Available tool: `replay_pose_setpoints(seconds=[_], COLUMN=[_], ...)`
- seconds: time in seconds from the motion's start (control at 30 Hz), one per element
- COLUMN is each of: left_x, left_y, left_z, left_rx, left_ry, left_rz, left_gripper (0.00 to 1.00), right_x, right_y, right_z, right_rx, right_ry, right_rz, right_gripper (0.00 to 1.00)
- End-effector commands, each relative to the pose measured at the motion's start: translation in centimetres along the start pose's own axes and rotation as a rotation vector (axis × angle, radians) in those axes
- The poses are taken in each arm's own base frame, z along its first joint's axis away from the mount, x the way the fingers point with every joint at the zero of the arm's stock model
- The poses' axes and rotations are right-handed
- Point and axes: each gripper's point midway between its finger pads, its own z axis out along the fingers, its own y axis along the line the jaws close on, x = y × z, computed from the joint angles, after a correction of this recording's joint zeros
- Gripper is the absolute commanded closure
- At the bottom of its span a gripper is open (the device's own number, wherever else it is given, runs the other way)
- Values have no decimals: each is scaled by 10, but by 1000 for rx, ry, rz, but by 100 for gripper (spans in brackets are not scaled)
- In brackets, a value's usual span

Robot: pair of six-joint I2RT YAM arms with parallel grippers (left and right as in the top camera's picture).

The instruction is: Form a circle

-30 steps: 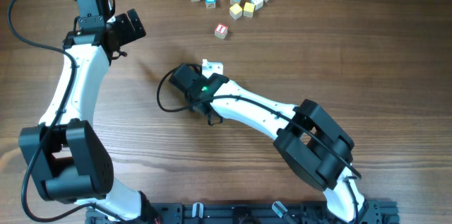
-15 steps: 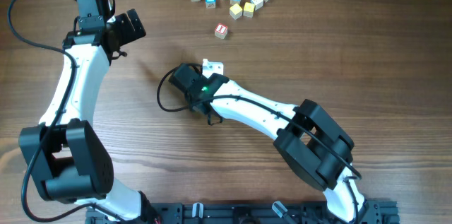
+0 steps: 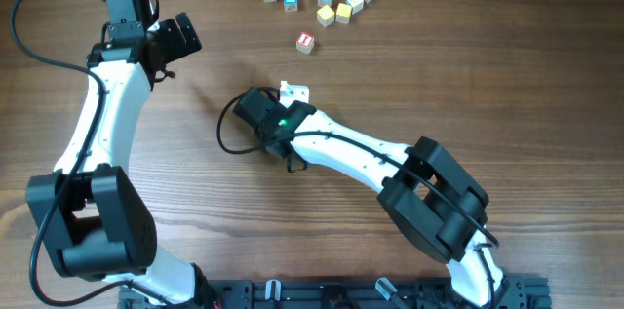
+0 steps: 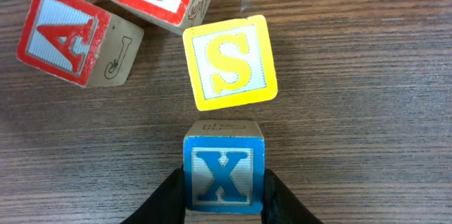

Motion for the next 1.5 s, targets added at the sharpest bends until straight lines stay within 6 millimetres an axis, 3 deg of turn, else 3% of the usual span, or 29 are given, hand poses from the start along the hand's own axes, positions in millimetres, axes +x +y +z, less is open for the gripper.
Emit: replay_pose_setpoints(seconds=[0.0,0.3,0.5,0.67,1.23,1.47], left_x=[-4,-4,-4,-4,-4,-4], left_y=[0,0,0,0,0,0], left_z=[-4,-4,-4,-4,-4,-4], left_rx=[4,3,3,4,4,4], left_ry=[-13,-13,-13,-13,-13,-13], left_rz=[-11,-11,-11,-11,-10,-11], left_gripper=[0,0,0,0,0,0], right_x=[0,-2,-1,-1,-2,-3], right_y=[-7,-6,-6,-6,-6,-4], right_z=[8,8,8,8,8,7], right_rx=[37,30,30,30,34,23], right_ry=[-14,-21,-21,-21,-23,-26], right_rz=[-2,0,-1,0,0,2], right_gripper=[69,69,62,66,66,43])
